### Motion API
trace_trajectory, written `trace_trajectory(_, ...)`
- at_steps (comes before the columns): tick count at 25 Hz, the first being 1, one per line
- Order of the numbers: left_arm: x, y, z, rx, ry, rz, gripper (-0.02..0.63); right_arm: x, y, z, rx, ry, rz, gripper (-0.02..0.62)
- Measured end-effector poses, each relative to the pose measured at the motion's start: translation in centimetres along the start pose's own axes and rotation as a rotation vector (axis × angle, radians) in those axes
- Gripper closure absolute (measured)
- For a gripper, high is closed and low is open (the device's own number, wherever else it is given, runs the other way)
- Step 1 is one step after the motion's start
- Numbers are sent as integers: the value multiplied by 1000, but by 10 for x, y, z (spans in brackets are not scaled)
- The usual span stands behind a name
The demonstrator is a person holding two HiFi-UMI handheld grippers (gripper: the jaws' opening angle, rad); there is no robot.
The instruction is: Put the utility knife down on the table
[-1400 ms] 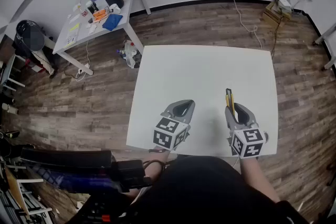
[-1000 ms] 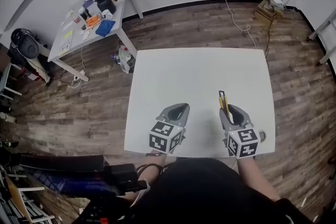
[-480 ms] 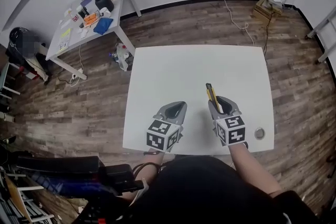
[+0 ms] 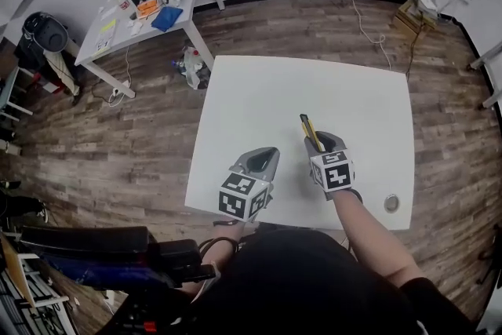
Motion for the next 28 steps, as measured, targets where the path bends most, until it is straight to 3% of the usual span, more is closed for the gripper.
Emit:
trace_trajectory(11, 0, -17, 22, 27, 14, 3, 604, -68, -21, 0, 58, -26, 192, 460)
trace_trajectory(28, -2, -19, 25, 19, 13, 17, 605, -82, -32, 3, 122, -52, 313, 460)
Point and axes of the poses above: the fingertips, and each gripper's own axes: x backward along the fingers, z to its left, y out of its top, the point moved 7 cm from there along x, backward along the fingers, and after that the axes turned 8 degrees about z, right-handed, at the moved point
